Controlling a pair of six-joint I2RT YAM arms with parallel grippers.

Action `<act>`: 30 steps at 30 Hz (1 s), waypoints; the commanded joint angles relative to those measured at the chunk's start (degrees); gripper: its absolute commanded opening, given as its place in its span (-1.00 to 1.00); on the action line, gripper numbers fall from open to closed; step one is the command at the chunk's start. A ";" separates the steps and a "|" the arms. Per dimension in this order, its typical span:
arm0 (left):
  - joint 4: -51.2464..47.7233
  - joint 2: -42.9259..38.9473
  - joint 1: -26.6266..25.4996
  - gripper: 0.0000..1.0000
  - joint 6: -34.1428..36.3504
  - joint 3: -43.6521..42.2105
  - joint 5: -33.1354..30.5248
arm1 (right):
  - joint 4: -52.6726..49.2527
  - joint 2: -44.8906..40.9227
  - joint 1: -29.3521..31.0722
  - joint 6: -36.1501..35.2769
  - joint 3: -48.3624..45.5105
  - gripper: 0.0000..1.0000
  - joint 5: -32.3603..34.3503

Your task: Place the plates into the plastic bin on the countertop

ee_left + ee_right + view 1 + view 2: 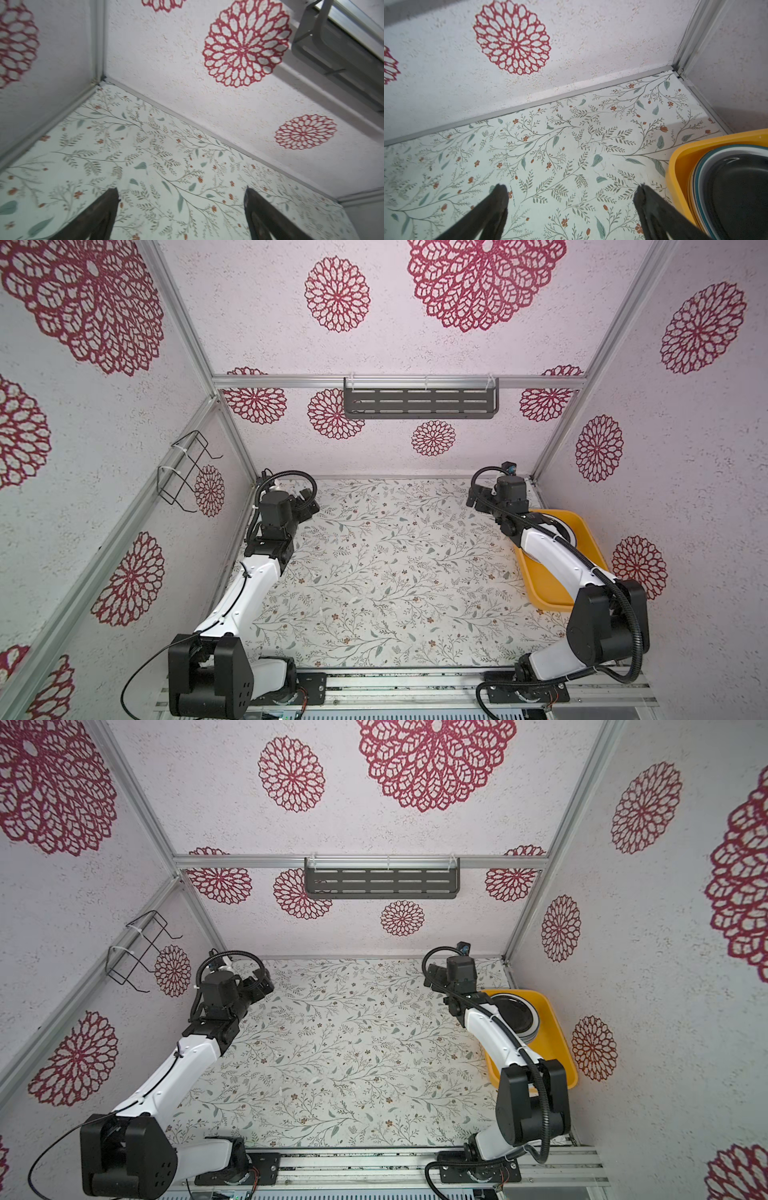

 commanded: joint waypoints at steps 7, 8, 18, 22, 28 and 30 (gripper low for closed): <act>19.43 -6.08 2.43 0.94 12.15 -18.85 -17.36 | 14.78 -8.60 1.30 -5.60 -20.33 0.98 13.61; 22.63 -6.43 2.43 0.94 13.25 -21.38 -18.44 | 16.42 -9.12 1.33 -6.28 -22.36 0.98 14.49; 43.90 -0.30 3.85 0.94 17.95 -35.13 -18.94 | 33.48 -12.03 0.10 -13.67 -36.91 0.98 18.68; 50.94 4.20 4.53 0.94 22.09 -34.39 -16.94 | 32.89 -9.23 -0.45 -14.98 -36.65 0.98 18.70; 67.78 17.17 8.64 0.94 20.46 -36.34 -13.03 | 47.09 -4.81 -3.98 -16.80 -42.01 0.98 13.30; 67.46 17.24 9.48 0.94 19.89 -36.61 -10.77 | 48.58 -4.82 -4.39 -18.54 -42.45 0.98 11.94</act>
